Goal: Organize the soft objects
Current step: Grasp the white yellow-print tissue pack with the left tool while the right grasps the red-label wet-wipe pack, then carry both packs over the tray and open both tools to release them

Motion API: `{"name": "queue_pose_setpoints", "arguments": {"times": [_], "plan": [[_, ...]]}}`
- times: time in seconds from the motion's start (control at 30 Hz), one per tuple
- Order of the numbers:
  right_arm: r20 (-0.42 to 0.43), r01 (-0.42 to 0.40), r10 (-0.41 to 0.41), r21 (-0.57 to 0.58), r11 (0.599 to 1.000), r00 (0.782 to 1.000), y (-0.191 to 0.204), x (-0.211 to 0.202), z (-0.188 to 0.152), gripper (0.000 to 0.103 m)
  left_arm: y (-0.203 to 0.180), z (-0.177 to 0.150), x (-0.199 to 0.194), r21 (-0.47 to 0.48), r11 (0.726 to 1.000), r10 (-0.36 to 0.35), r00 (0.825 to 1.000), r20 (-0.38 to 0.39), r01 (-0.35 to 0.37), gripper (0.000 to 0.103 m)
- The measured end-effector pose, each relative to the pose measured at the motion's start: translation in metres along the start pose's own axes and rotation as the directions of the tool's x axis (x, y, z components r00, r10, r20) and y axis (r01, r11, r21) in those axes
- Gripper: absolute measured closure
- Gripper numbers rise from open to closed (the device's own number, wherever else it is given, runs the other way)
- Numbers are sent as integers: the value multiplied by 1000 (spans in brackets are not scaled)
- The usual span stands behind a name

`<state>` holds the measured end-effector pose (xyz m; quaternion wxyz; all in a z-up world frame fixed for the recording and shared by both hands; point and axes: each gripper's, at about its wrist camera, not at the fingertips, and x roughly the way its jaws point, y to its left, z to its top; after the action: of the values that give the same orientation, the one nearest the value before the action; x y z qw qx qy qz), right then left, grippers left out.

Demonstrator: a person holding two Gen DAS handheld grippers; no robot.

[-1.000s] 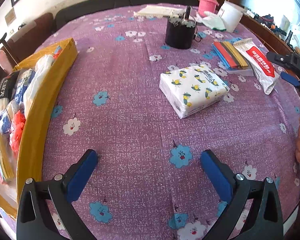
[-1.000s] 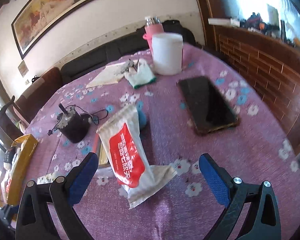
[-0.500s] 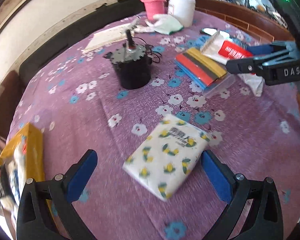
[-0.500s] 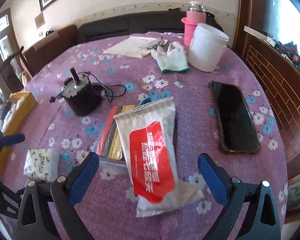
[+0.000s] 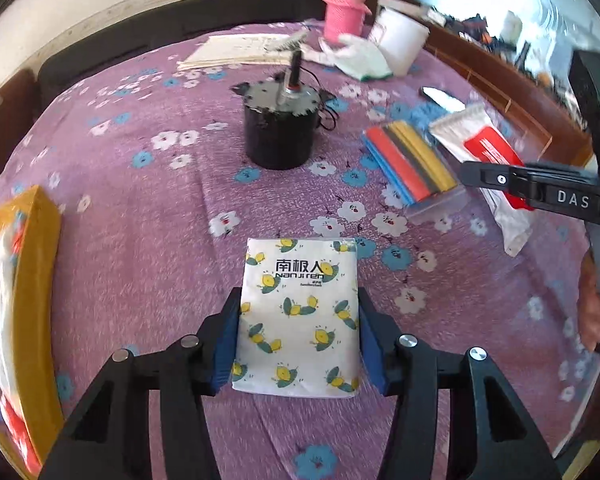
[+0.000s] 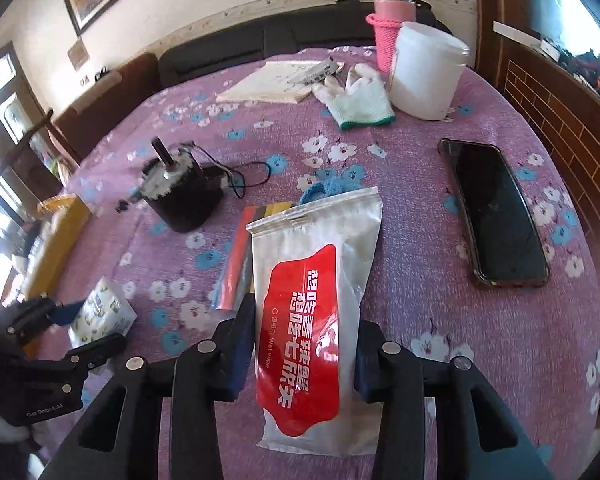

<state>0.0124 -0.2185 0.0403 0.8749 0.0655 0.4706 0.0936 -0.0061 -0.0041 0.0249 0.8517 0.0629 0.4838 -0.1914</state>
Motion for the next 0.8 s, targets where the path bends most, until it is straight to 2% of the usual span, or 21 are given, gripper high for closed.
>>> {"name": "queue_pose_setpoints", "arguments": {"times": [0.23, 0.43, 0.5, 0.63, 0.8], "plan": [[75, -67, 63, 49, 997, 995, 10, -46, -6, 60, 17, -28, -51, -151, 984, -79, 990, 116, 96, 51], [81, -160, 160, -7, 987, 984, 61, -60, -10, 59, 60, -60, -100, -330, 931, -92, 974, 209, 158, 51], [69, -186, 188, -40, 982, 980, 84, -58, -12, 59, 77, -72, -113, -371, 918, -57, 974, 221, 138, 51], [20, -253, 258, -137, 958, 966, 143, -50, -18, 59, 114, -98, -139, -451, 892, 72, 977, 200, 26, 51], [-47, -345, 343, -211, 914, 938, 209, -37, -24, 59, 166, -133, -162, -569, 819, 202, 965, 165, -74, 51]]}}
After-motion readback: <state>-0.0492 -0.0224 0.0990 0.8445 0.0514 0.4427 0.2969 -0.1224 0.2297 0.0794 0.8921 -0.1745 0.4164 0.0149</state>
